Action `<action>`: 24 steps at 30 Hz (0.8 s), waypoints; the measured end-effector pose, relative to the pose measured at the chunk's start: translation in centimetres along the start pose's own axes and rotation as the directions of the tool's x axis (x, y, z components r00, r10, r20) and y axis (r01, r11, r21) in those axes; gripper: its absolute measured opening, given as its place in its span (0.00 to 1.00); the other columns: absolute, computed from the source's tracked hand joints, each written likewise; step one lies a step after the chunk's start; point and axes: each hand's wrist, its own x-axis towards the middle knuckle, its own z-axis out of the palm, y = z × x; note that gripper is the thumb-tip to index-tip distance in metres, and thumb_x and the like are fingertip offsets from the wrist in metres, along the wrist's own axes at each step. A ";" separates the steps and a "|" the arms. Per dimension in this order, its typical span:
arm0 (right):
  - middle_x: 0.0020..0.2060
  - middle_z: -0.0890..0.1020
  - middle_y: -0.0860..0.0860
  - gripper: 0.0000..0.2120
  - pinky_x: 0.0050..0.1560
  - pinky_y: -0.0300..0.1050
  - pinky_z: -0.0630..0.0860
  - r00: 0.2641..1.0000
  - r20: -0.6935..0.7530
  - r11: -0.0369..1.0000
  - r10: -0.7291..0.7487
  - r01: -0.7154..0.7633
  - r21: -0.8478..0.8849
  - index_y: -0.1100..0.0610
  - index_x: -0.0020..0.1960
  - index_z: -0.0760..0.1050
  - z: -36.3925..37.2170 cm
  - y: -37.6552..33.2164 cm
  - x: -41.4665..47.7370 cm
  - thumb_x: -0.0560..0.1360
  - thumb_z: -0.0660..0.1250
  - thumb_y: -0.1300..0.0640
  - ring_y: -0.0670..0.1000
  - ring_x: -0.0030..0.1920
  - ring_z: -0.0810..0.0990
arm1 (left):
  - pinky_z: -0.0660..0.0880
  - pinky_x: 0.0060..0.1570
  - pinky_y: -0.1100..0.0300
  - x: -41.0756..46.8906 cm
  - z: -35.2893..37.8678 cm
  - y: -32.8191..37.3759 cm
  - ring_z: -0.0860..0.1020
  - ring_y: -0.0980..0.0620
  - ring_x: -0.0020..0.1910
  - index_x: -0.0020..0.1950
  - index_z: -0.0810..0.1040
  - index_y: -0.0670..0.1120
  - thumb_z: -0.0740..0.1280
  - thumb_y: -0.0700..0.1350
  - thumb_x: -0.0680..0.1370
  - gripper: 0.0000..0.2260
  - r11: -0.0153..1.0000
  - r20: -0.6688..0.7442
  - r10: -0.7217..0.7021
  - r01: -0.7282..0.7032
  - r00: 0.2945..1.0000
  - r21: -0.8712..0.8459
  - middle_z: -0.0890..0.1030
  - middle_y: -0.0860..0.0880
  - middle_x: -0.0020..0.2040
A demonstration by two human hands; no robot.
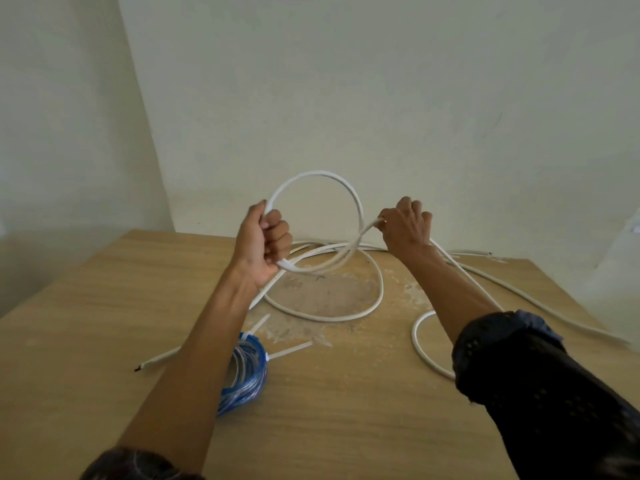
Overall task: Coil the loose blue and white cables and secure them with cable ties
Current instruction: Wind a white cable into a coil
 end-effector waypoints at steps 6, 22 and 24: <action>0.56 0.83 0.56 0.11 0.53 0.47 0.73 0.950 0.314 0.968 -0.003 -0.077 0.240 0.55 0.60 0.81 -0.4 -0.1 0.8 0.79 0.67 0.61 0.58 0.57 0.81 | 0.48 0.17 0.66 0.4 0.1 -1.0 0.52 0.58 0.19 0.31 0.57 0.52 0.51 0.54 0.85 0.22 0.989 -0.066 -0.006 0.016 0.998 0.146 0.55 0.55 0.22; 0.41 0.78 0.57 0.14 0.29 0.42 0.75 0.852 0.387 0.458 0.352 -0.517 0.723 0.57 0.65 0.70 3.5 1.8 -3.7 0.82 0.54 0.63 0.53 0.27 0.75 | 0.63 0.22 0.65 2.0 -5.3 1.1 0.62 0.58 0.20 0.41 0.73 0.48 0.52 0.47 0.85 0.17 0.915 -0.071 0.091 -0.112 0.993 -0.387 0.64 0.54 0.23; 0.52 0.79 0.61 0.17 0.25 0.40 0.74 0.863 0.328 0.532 0.384 -0.498 0.685 0.56 0.70 0.68 3.5 2.5 -3.6 0.83 0.54 0.62 0.54 0.29 0.78 | 0.67 0.25 0.66 2.3 -5.6 1.2 0.66 0.57 0.22 0.39 0.71 0.48 0.52 0.48 0.85 0.16 0.908 -0.091 0.088 -0.117 0.992 -0.401 0.68 0.55 0.25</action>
